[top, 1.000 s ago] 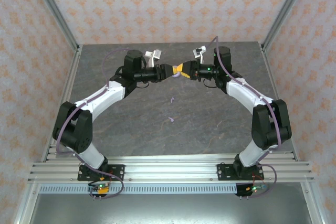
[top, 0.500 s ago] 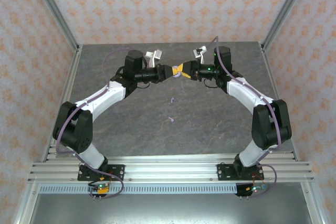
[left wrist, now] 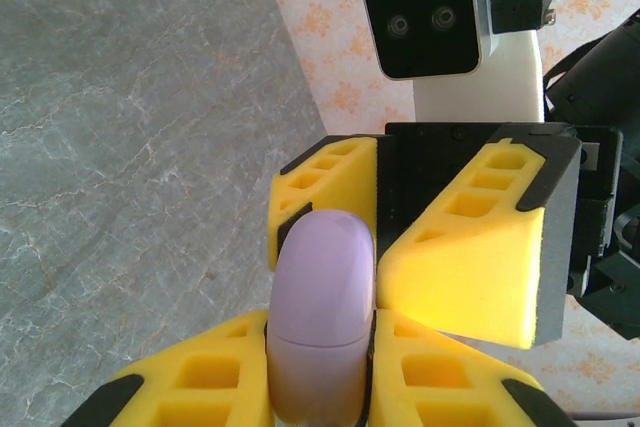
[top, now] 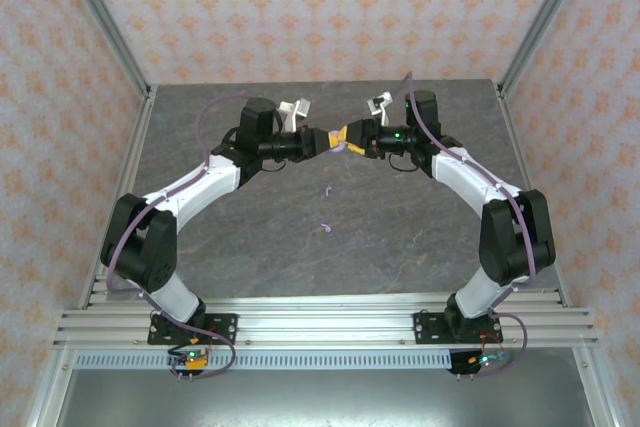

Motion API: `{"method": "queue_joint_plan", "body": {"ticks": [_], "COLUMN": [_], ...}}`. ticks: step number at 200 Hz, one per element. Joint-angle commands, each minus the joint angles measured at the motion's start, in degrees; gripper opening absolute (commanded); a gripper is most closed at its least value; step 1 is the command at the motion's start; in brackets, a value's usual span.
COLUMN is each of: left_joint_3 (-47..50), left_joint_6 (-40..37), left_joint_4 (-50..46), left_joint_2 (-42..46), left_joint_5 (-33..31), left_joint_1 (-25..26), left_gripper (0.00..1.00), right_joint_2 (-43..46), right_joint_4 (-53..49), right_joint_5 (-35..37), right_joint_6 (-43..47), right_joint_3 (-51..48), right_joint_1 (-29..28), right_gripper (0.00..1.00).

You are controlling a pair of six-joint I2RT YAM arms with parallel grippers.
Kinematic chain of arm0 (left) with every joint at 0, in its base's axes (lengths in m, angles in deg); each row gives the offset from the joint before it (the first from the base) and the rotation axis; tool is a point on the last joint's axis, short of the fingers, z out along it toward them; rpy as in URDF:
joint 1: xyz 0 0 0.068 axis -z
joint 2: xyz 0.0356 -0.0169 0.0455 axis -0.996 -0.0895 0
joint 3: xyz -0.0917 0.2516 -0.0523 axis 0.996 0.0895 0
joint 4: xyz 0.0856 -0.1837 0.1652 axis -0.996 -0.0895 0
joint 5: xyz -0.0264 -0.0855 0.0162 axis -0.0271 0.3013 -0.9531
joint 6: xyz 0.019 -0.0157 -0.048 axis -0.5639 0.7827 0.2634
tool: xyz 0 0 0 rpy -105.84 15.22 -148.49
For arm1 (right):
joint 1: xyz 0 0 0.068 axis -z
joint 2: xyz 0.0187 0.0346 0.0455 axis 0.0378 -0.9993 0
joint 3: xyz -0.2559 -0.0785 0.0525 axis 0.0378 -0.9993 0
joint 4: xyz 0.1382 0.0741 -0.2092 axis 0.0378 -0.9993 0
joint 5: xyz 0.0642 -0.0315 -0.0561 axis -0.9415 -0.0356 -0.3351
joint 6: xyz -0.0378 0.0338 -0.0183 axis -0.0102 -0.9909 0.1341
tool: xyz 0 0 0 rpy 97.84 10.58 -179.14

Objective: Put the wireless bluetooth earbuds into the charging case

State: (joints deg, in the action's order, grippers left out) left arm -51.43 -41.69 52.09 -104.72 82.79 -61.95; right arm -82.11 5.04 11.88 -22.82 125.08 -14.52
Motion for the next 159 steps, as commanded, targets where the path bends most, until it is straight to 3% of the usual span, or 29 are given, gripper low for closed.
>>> {"method": "queue_joint_plan", "body": {"ticks": [1, 105, 159], "left_joint_3": [-1.78, -1.52, -2.8], "left_joint_6": [-2.41, -2.36, -2.71], "left_joint_4": [-0.65, -1.23, -0.91], "left_joint_2": [0.65, 0.92, 1.02], "left_joint_5": [2.05, 2.02, 4.12], "left_joint_1": [1.46, -0.16, -0.2], "left_gripper": [0.18, 0.19, 0.19], "right_joint_2": [1.55, 2.02, 1.41], "right_joint_4": [0.44, 2.11, 4.7], "right_joint_5": [-0.26, -1.89, -3.85], "right_joint_6": [1.32, 0.58, -0.62], "right_joint_3": [2.41, 2.32, 1.36], "right_joint_1": [-1.19, -0.7, -0.67], "right_gripper": [0.46, 0.48, 0.34]}}
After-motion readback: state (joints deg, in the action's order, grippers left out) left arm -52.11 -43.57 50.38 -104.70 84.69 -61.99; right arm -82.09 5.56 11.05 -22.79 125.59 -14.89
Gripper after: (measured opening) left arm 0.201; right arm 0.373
